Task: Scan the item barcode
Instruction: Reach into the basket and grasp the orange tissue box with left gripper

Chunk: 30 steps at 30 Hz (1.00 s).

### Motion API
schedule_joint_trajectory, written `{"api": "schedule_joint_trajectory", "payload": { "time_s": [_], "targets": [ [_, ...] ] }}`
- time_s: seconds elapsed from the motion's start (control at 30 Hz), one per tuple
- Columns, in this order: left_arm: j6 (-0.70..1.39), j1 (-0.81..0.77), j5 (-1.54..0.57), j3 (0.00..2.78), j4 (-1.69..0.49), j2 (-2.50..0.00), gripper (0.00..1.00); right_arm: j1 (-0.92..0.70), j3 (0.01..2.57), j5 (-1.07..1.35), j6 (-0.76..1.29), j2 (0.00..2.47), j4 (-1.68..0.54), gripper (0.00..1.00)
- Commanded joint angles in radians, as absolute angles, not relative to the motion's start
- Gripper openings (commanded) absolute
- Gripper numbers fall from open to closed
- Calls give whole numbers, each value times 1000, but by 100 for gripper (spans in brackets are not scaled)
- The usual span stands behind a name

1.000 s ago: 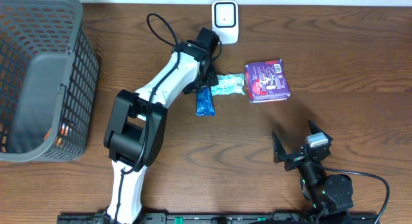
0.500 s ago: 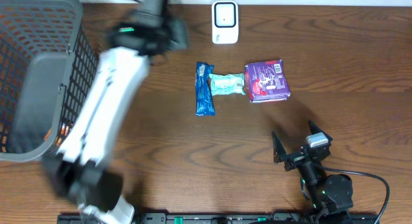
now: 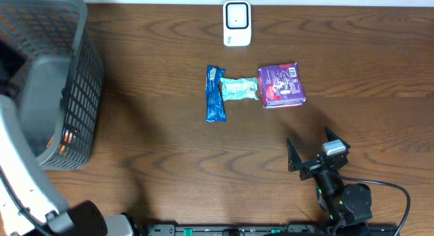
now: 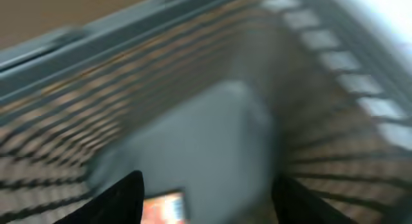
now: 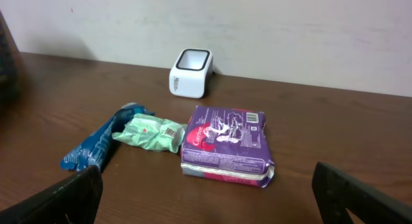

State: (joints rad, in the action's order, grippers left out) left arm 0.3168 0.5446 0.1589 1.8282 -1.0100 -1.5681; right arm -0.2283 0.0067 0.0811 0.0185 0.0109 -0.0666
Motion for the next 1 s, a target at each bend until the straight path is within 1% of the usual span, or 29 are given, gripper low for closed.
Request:
{"api": "schedule_joint_trajectory", "payload": {
  "time_s": [0.0,0.17,0.4,0.47,0.63,0.8,0.97],
  "targets": [
    [304,620,179,1797,-1059,-1619,64,-222,6,80,32,6,-70,99],
    [303,632,85,1743,-1147,-1720,64,-222,6,80,32,6,-70,99],
    [304,616,78,1668,-1200,-1827,64,-222,6,80,32,6,-70,99],
    [303,616,42,1632,-1207,-1860,64,-222,6,80,32,6,-70,99],
    [304,616,30,1566,-1195,-1916,64,-222,6,80,32,6,-70,99],
    [408,616,29,1529,-1150,-1952,63,-222,6,80,32,6,-70,99],
    [421,604,30,1497,-1105,-1963,63,-222,6,80,33,6,-70,99]
  ]
}}
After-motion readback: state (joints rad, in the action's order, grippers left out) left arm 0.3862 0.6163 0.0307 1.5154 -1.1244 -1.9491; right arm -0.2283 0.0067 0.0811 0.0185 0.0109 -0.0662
